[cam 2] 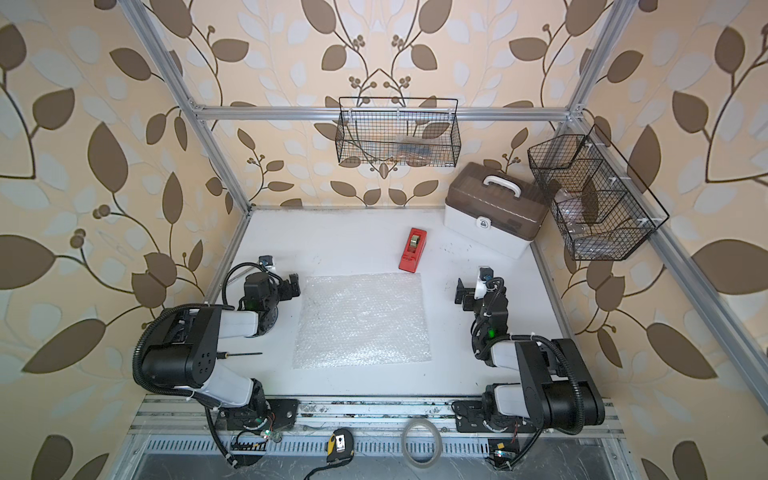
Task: Wrap bowls in bubble wrap
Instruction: Pick up the bowl from the center of the board.
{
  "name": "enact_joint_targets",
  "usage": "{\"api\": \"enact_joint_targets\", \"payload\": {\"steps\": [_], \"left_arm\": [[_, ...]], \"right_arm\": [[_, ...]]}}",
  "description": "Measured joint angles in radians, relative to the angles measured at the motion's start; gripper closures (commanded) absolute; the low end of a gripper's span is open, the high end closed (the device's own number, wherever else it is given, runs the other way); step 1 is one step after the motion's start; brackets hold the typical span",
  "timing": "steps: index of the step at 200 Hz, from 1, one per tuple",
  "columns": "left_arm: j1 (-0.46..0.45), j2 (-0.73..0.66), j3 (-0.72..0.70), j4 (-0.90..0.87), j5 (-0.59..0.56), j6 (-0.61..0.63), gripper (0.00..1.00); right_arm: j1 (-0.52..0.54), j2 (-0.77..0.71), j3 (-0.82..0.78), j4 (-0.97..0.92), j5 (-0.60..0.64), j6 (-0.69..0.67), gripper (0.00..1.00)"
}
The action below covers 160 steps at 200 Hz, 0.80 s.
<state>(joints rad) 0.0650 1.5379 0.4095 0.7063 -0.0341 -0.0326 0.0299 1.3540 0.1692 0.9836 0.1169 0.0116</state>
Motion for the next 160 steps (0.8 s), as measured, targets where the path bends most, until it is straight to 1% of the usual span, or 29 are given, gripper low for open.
{"api": "enact_joint_targets", "payload": {"steps": [90,111,124,160], "left_arm": [[0.000,0.000,0.000,0.000,0.000,0.000,0.01],[0.000,-0.008,-0.001,-0.008,0.002,0.002,0.01],[-0.001,-0.047,-0.001,-0.052,0.004,0.003,0.01],[-0.008,-0.256,0.018,-0.189,-0.010,-0.002,0.01]], "right_arm": [[0.002,0.000,0.000,0.000,0.003,0.000,0.00],[0.016,-0.033,0.000,-0.023,0.017,-0.004,0.00],[0.027,-0.093,0.008,-0.075,0.033,-0.004,0.00],[0.042,-0.277,0.104,-0.267,0.067,0.002,0.00]]}}
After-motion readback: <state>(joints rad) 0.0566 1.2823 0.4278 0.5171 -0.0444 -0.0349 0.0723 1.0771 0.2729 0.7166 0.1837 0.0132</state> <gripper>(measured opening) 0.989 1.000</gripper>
